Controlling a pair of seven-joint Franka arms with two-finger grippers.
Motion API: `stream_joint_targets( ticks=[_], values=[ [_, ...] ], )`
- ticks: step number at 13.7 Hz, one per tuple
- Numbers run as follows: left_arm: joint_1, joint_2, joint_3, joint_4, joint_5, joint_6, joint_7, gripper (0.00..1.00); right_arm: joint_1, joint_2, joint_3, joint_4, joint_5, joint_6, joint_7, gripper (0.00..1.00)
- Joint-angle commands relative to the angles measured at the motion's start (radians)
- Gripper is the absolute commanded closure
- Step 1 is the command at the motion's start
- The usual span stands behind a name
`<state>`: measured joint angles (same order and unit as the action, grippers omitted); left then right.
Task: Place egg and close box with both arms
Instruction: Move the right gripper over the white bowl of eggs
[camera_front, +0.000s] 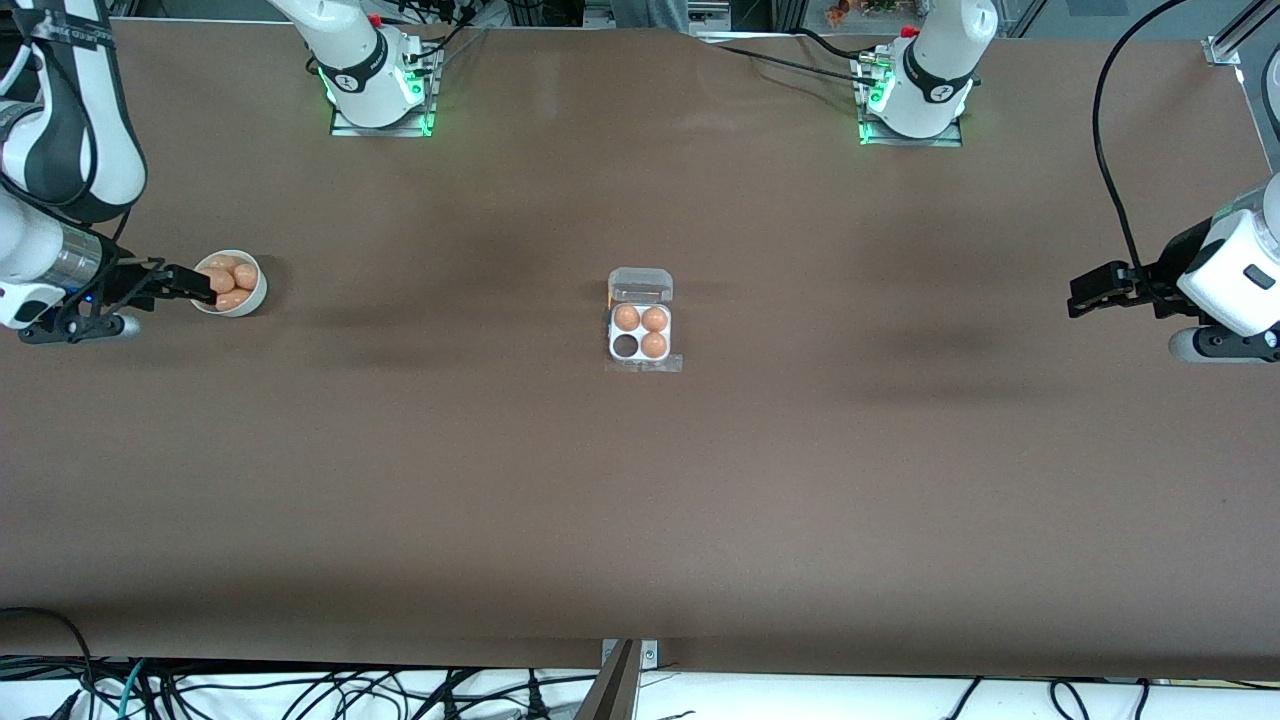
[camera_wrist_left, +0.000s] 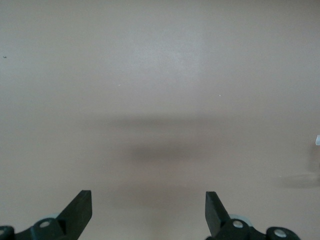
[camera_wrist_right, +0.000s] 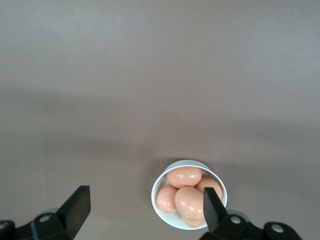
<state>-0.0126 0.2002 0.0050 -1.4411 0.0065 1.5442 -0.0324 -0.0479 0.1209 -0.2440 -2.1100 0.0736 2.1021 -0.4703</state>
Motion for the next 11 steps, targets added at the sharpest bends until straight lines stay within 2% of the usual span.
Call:
stream_joint_targets(
  ticks=[1,4,7,11],
  values=[
    [-0.003,-0.007,-0.002,0.011,0.017,-0.021,-0.004,0.00,-0.021,-0.038,-0.038,-0.103,0.057,0.090,-0.176,0.00],
    [-0.003,-0.007,-0.002,0.011,0.017,-0.021,-0.004,0.00,-0.049,-0.004,-0.067,-0.134,0.078,0.130,-0.334,0.00],
    [-0.001,-0.007,0.000,0.011,0.017,-0.021,-0.004,0.00,-0.055,0.052,-0.112,-0.137,0.191,0.139,-0.517,0.00],
    [-0.003,-0.007,0.000,0.013,0.017,-0.021,-0.004,0.00,-0.079,0.080,-0.145,-0.177,0.261,0.141,-0.683,0.00]
  ],
)
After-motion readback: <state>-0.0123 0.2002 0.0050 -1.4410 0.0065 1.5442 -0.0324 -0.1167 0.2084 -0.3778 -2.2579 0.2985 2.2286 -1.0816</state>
